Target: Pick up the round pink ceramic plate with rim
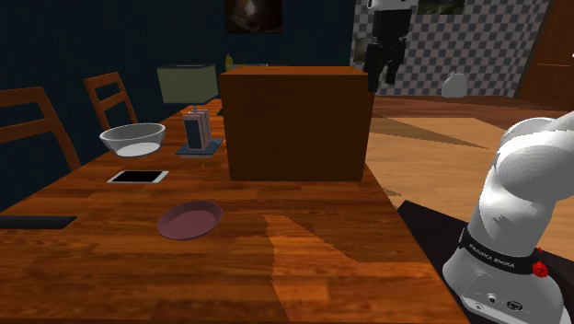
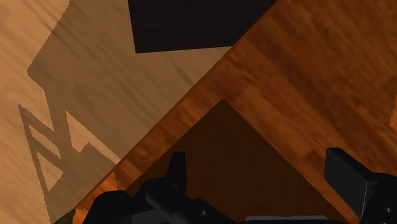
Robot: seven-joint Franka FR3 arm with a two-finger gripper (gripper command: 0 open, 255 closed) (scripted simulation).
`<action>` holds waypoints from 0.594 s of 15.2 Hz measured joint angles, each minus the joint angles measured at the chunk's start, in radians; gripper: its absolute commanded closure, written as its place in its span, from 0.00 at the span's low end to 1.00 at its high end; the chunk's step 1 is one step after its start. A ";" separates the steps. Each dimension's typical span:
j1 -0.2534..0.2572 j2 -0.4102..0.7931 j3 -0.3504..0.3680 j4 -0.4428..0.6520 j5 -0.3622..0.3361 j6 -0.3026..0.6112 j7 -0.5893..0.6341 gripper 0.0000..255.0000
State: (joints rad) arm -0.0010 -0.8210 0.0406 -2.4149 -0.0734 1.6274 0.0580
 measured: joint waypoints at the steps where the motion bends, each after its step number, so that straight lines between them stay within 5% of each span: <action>1: 0.000 0.000 0.000 0.000 0.000 0.000 0.000 0.00; 9: 0.033 0.138 0.080 -0.028 0.131 0.129 0.155 0.00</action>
State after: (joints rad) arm 0.0323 -0.6834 0.1207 -2.4433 0.0574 1.7565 0.2132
